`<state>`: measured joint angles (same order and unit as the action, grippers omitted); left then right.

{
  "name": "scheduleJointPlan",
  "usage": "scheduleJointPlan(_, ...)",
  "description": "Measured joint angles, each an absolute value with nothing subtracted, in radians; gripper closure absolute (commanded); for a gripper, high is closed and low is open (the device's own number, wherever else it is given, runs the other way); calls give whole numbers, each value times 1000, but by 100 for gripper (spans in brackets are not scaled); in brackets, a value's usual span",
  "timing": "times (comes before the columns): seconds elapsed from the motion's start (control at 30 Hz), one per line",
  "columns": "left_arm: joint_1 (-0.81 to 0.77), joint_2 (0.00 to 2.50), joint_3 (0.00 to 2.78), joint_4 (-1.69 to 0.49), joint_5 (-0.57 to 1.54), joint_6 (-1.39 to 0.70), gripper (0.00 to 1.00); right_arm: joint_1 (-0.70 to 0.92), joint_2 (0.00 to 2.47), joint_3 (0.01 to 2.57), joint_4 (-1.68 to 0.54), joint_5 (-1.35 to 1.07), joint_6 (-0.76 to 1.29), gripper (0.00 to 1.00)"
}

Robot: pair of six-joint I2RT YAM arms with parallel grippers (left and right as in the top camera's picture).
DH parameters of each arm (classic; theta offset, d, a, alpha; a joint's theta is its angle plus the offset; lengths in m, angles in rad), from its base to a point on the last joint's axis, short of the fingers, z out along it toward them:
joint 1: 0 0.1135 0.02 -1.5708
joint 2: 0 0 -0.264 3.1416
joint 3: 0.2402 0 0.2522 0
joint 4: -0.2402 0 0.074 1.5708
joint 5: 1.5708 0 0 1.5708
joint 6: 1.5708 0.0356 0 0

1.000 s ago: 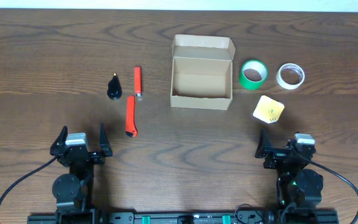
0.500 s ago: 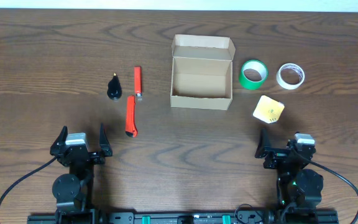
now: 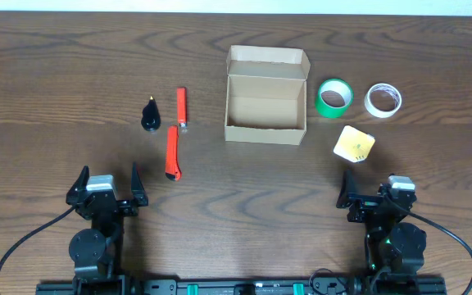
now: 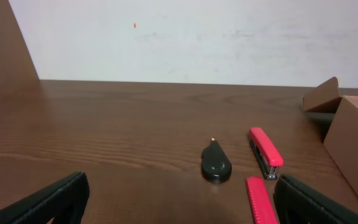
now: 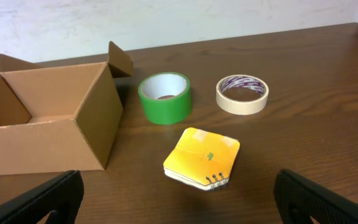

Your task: Pack container

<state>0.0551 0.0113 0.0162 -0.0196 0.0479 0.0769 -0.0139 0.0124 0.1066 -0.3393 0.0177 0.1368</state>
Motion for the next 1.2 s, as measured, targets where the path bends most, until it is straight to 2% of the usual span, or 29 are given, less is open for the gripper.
scheduleJointPlan(0.87, 55, 11, 16, -20, 48, 77, 5, -14, 12, 107, -339, 17, 144, 1)
scheduleJointPlan(1.2, 55, 11, 16, -19, 52, 37, 5, -14, 26, 107, -343, -165, 264, 1)
